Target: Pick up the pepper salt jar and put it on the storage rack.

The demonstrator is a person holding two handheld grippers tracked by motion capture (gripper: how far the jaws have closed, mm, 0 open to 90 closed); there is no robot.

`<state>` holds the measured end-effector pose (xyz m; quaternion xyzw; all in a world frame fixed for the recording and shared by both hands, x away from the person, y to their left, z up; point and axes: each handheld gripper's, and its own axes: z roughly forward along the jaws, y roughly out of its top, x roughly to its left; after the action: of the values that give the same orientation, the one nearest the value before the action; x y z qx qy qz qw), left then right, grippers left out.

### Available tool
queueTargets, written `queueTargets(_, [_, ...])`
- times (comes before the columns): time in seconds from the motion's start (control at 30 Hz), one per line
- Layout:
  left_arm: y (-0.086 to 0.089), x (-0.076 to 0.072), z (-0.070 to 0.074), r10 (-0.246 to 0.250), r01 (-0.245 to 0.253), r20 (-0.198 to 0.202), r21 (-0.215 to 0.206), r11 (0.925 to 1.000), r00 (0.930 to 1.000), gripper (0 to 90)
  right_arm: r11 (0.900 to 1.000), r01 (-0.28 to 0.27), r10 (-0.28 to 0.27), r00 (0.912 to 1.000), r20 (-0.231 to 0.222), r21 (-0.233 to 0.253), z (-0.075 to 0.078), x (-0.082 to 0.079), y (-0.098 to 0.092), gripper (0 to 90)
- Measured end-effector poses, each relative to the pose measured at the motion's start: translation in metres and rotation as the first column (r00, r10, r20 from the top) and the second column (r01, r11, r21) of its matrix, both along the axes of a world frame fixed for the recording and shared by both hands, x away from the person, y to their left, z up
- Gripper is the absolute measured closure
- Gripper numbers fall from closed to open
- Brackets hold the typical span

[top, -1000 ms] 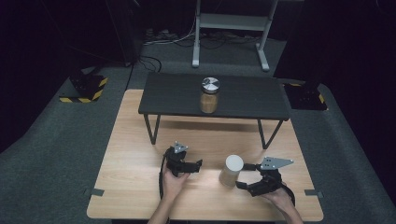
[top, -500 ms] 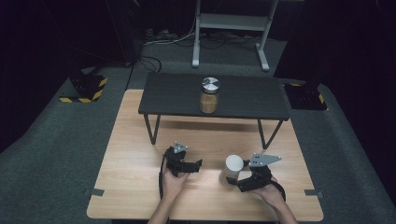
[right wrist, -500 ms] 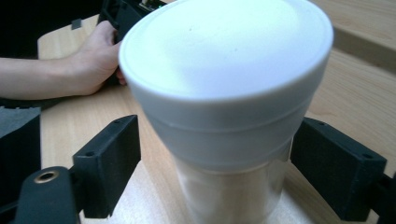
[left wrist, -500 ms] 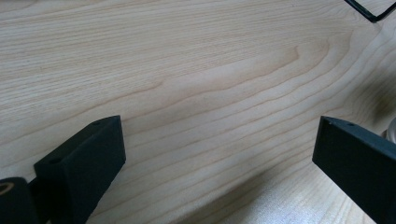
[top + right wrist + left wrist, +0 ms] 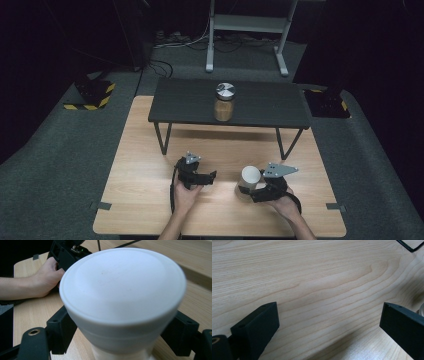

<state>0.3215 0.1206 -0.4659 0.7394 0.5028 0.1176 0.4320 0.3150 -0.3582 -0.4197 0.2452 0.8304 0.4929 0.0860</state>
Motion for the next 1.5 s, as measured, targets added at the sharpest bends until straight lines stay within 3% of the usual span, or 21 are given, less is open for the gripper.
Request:
queueTargets(0.43, [0.000, 0.000, 0.000, -0.001, 0.001, 0.000, -0.001, 1.0000, 1.0000, 2.7, 1.000, 0.009, -0.009, 0.9997, 0.024, -0.027, 0.003, -0.002, 0.006, 31.4])
queueTargets(0.7, [0.001, 0.000, 0.000, -0.001, 0.001, 0.000, -0.001, 1.0000, 1.0000, 2.7, 0.999, 0.012, -0.010, 0.9990, 0.044, -0.044, 0.005, -0.005, 0.008, 32.8])
queueTargets(1.13, [0.001, 0.000, -0.001, 0.001, -0.001, 0.000, -0.008, 1.0000, 1.0000, 2.7, 0.999, -0.010, 0.011, 0.9994, 0.033, -0.045, 0.010, -0.002, 0.008, 34.3])
queueTargets(1.5, [0.002, 0.000, -0.001, 0.001, -0.001, -0.002, -0.013, 0.9999, 1.0000, 2.7, 0.999, -0.021, 0.023, 0.9985, 0.050, -0.042, 0.021, 0.000, 0.007, 34.7])
